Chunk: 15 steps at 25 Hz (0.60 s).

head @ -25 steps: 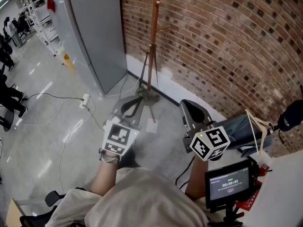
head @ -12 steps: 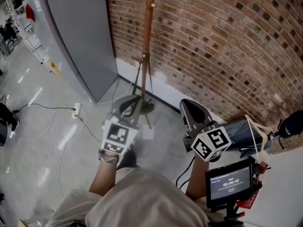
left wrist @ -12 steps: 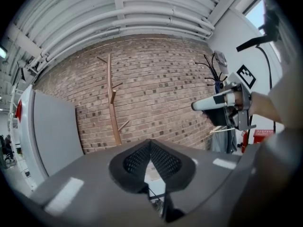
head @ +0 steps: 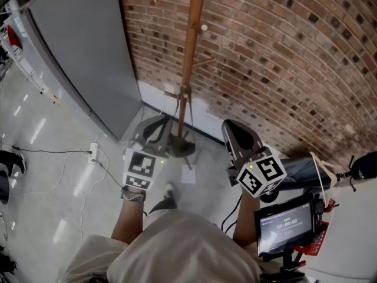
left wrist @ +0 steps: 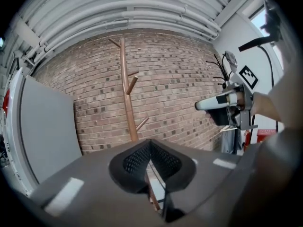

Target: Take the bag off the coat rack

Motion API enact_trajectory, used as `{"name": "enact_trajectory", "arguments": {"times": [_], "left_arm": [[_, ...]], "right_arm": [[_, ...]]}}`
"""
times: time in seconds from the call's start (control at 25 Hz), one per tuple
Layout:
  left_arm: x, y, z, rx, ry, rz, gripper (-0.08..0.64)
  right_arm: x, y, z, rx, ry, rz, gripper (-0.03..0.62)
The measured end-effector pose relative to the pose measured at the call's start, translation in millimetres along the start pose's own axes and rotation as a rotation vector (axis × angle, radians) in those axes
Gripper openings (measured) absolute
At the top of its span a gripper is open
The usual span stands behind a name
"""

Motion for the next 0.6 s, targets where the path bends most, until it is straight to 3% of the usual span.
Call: {"name": "enact_trajectory", "arguments": {"times": [0.6], "left_arm": [[-53.3,55.2,24.4,0.074,-0.007,0.093,0.000]], "right_arm": [[-88.5,-18.9,0.2,0.049,0.081,0.085,0.006]]}}
Point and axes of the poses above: the fingertips, and each gripper's own axes: x backward along the fingers, y to its left, z out of its underside, the point moved 3 cm from there along x, backward along the fingers, and after that the axes turned 5 degrees about -x, right-handed, at the moved point
